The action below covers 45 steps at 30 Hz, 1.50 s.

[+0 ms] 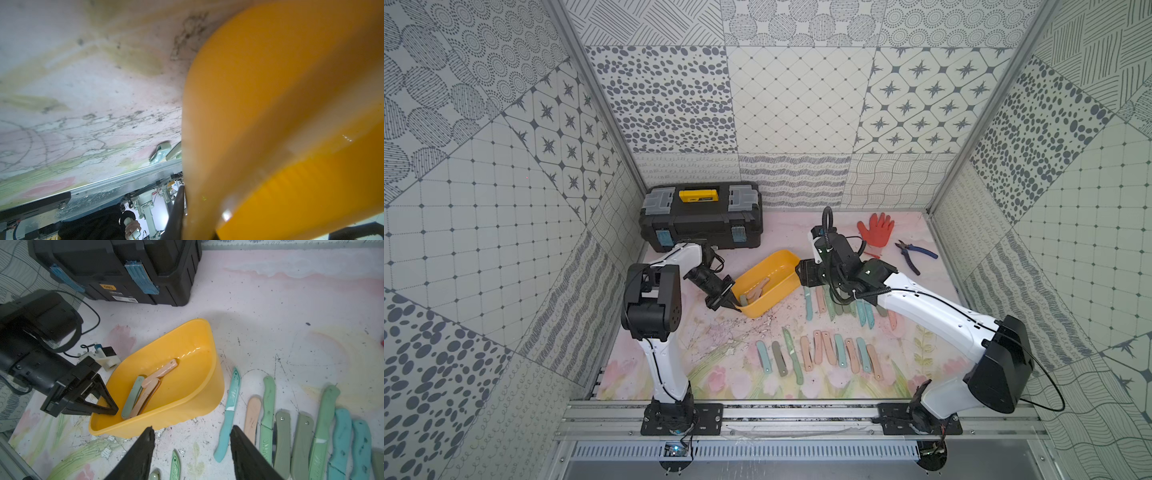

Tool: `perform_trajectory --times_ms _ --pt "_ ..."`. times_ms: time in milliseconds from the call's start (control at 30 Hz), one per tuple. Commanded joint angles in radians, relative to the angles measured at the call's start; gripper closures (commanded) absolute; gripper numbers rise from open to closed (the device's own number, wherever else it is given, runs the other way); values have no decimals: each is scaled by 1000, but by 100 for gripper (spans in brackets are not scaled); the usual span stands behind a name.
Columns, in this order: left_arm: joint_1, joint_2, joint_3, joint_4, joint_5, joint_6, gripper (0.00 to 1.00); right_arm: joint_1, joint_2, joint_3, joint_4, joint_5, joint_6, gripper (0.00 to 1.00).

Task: Take the fruit knife out of the storage box
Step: Adjust the storage box at the center of the board.

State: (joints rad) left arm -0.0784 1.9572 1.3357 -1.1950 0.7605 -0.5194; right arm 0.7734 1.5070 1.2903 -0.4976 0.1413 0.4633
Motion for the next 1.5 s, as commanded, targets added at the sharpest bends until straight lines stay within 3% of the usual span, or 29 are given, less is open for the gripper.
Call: perform_trajectory --times_ms 0,167,433,700,900,1267,1467 --pt "14 -12 10 -44 103 31 100 6 -13 0 43 14 2 39" --pt "42 -36 33 -59 55 31 100 10 -16 -3 40 23 2 39" --pt "42 -41 -64 -54 -4 69 100 14 -20 -3 38 31 2 39" --pt "42 -44 -45 -15 104 27 100 22 -18 10 28 40 2 38" --pt "42 -72 -24 -26 100 22 100 23 -18 10 27 48 -1 38" --pt "43 -37 -224 106 112 22 100 30 13 33 23 38 0 38" --pt "42 -78 -156 71 94 6 100 30 20 34 18 39 1 38"
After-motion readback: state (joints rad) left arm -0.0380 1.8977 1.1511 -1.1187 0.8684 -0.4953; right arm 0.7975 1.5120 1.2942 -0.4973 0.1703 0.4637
